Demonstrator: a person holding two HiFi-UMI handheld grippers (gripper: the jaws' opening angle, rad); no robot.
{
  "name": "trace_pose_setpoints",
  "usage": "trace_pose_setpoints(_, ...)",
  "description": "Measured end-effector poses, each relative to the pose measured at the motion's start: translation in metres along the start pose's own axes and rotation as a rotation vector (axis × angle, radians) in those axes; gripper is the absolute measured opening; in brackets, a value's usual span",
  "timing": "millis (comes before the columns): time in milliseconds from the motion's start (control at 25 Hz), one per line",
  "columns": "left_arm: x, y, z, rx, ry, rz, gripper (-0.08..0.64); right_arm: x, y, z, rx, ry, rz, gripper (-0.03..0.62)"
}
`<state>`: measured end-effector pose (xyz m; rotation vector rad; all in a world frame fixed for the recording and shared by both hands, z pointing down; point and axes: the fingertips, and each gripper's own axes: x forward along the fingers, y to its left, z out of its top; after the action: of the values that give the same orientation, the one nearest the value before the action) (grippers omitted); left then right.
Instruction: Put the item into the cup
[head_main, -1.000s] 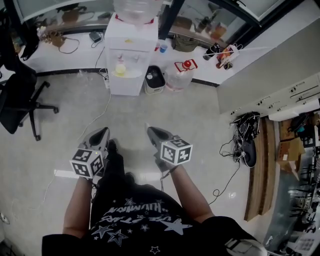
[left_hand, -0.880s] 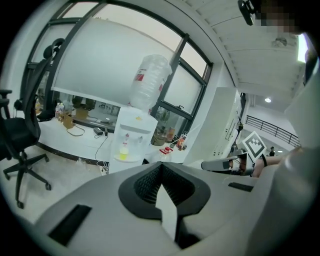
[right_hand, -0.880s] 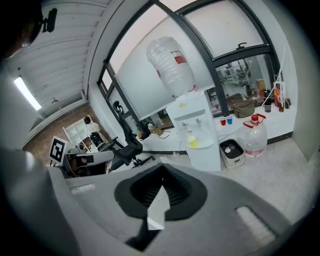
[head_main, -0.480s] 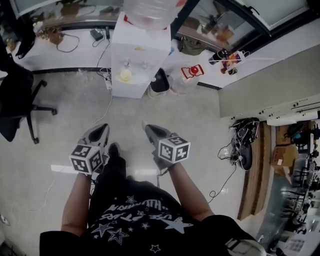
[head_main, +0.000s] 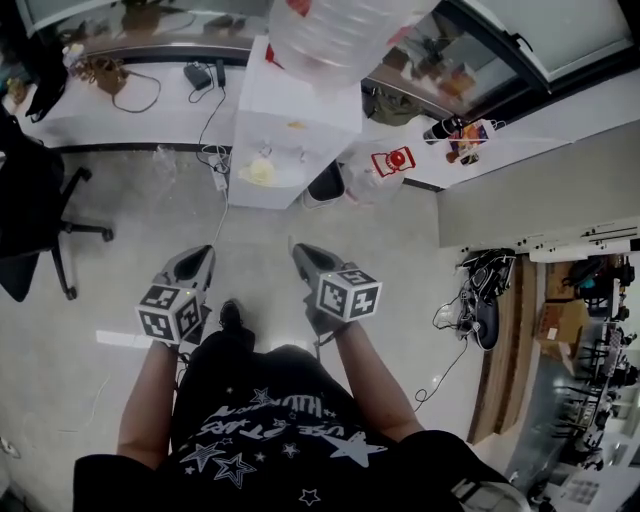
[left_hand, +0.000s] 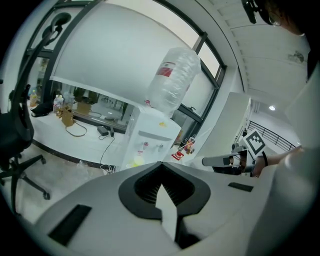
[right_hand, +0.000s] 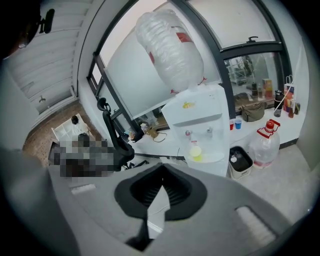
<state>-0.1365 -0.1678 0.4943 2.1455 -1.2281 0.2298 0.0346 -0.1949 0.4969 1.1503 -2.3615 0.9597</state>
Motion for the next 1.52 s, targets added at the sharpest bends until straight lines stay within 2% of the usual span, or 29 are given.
trace_pose_setpoints(360,0.015,0.048,0.019,-0.056,-0.005,0.032,0.003,0.049,-0.009,0.025,-0.020,0.022,0.009,0.002)
trace_pose_setpoints(680,0.054,0.060,0.018,-0.062,0.043,0.077,0.003,0.099,-0.043,0.038,0.004,0.068,0.055,0.002)
trace_pose_setpoints(840,0.087,0.063,0.024,-0.048,0.054,0.087,0.003,0.124,-0.065,0.052,-0.015,0.065,0.072,0.002)
trace_pose_setpoints(1120,0.143,0.064,0.014,-0.009,0.123,0.086,0.003,0.163,-0.106,0.046,-0.006,0.104,0.064,0.001)
trace_pose_setpoints(1320,0.174,0.082,0.010,-0.081,0.094,0.116,0.003,0.196,-0.127,0.041,-0.006,0.121,0.075,0.002)
trace_pose_setpoints(1520,0.190,0.106,-0.002,-0.082,0.089,0.170,0.003,0.227,-0.138,0.041,-0.010,0.112,0.093,0.002)
